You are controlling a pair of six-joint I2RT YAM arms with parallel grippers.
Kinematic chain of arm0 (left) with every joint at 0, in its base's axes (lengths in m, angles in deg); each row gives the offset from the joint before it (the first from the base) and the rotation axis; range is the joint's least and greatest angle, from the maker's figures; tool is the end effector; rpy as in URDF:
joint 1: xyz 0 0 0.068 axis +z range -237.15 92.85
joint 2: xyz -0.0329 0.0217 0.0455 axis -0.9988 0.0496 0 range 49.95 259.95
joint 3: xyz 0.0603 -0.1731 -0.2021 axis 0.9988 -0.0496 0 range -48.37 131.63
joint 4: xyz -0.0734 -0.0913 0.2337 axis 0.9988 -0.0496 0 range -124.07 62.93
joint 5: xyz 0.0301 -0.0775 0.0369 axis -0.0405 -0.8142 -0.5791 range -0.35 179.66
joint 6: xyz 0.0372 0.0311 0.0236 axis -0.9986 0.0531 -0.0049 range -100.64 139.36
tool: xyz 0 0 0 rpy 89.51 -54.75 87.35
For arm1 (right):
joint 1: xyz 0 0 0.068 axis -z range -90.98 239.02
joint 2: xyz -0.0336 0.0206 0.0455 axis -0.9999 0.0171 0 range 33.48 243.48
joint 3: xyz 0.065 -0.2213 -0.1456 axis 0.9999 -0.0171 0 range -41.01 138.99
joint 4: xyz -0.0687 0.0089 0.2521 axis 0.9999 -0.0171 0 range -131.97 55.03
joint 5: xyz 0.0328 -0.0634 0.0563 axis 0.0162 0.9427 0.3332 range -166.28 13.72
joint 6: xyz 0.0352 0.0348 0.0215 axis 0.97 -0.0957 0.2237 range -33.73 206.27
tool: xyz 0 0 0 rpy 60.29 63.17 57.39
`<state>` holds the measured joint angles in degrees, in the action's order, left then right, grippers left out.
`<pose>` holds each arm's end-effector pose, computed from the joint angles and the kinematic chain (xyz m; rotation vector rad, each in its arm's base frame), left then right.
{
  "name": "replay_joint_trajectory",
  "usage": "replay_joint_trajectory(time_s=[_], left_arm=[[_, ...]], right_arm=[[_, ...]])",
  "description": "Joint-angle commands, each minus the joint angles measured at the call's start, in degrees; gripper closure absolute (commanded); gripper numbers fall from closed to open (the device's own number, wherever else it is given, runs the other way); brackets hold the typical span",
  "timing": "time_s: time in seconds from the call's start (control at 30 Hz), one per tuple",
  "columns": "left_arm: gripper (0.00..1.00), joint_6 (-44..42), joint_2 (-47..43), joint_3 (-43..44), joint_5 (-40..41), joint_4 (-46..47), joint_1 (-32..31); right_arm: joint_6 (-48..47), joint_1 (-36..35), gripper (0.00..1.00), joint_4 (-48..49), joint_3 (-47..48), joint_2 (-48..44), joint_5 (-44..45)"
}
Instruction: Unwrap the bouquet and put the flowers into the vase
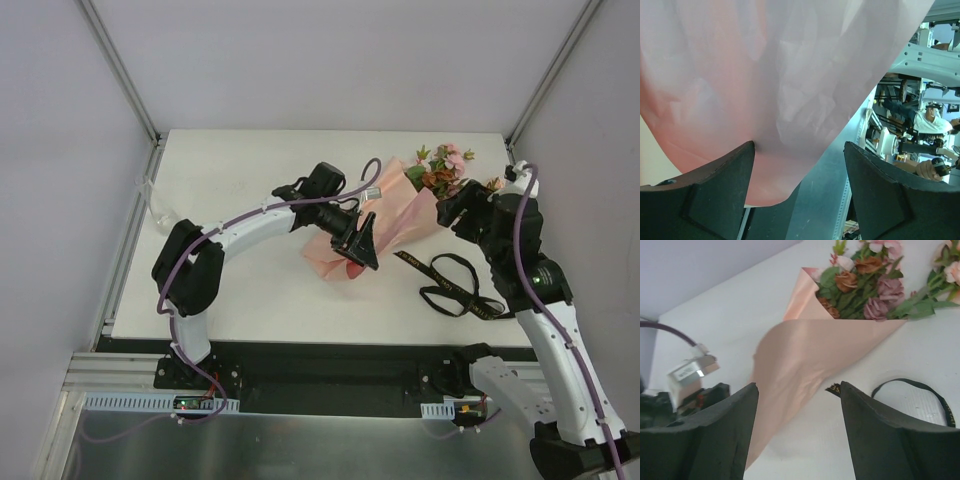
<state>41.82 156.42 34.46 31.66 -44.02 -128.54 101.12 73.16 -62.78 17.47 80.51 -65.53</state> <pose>0.2906 -0.2963 0.2630 0.9899 2.2482 -1.6986 0.1681 0.0410 0.3833 0.1138 1.8524 0.1992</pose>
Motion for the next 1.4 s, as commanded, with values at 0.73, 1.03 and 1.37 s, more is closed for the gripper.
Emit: replay_joint_trajectory(time_s=[0.73,1.03,1.37], left_arm=[[0.35,-3.91,4.81,3.22,7.54,-5.9,-6.87],[0.36,-5.76,-1.44,3.48,11.59,-7.75,-3.0],[0.34,-5.84,-5.05,2.34,17.12,-7.75,7.46]], right_arm=[[7.73,-10.6,0.42,-4.09,-6.08,-3.71,0.25],[11.6,-11.3,0.53,1.44,-17.51,1.92,1.47],[11.61,-14.99,0.61,17.52,-21.14,21.07,1.91]])
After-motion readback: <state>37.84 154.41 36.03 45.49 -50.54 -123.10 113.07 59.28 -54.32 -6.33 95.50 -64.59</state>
